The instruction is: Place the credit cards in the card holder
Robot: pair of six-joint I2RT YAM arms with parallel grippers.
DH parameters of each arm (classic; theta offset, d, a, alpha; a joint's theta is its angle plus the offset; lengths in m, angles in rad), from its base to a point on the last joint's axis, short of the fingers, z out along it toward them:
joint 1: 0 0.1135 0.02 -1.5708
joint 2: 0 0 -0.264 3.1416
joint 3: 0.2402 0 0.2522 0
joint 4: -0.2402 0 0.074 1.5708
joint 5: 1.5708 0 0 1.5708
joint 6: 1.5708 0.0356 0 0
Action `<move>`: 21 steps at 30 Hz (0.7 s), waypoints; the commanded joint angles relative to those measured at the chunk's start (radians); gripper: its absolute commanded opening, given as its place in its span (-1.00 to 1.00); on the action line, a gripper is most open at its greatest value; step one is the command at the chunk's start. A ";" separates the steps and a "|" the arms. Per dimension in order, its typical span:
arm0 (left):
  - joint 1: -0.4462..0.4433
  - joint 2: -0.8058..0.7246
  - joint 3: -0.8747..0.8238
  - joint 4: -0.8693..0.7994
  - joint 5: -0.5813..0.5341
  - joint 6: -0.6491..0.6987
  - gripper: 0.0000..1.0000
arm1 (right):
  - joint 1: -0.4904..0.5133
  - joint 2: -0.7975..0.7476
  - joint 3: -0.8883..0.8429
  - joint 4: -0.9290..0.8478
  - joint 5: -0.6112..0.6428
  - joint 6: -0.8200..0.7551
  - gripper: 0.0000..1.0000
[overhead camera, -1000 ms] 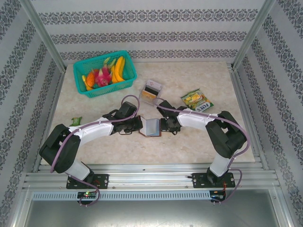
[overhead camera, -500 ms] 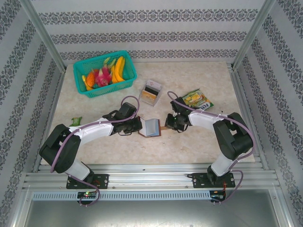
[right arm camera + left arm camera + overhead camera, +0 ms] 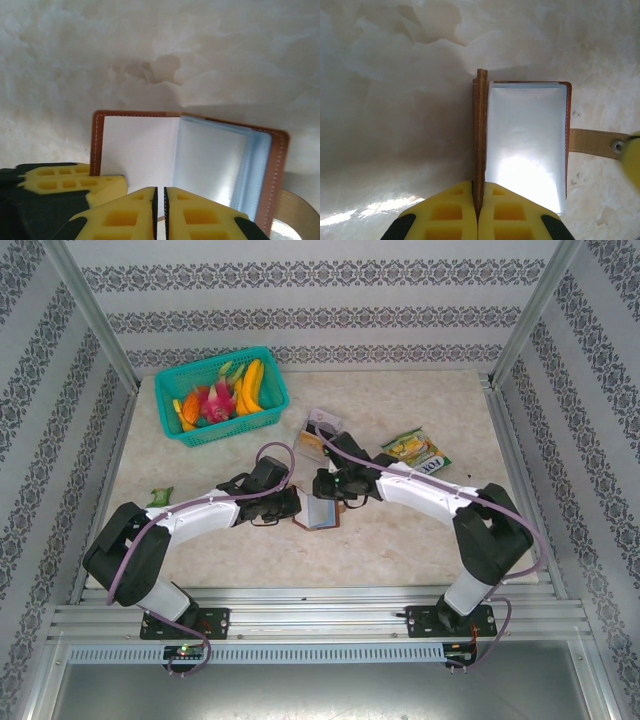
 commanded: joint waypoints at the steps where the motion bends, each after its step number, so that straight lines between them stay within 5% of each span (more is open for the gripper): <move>1: -0.014 -0.003 0.004 0.015 0.005 -0.003 -1.00 | 0.014 0.064 0.027 -0.039 0.027 -0.002 -0.76; 9: -0.012 -0.013 -0.001 -0.025 -0.033 0.020 -0.90 | 0.004 0.155 -0.002 -0.006 -0.010 -0.015 -0.79; 16: -0.012 -0.054 0.026 -0.103 -0.085 0.035 -0.42 | 0.013 0.200 -0.009 0.013 -0.038 -0.013 -0.58; 21: -0.012 -0.149 0.031 -0.144 -0.143 0.023 -0.26 | 0.028 0.225 -0.006 -0.013 -0.007 -0.015 -0.28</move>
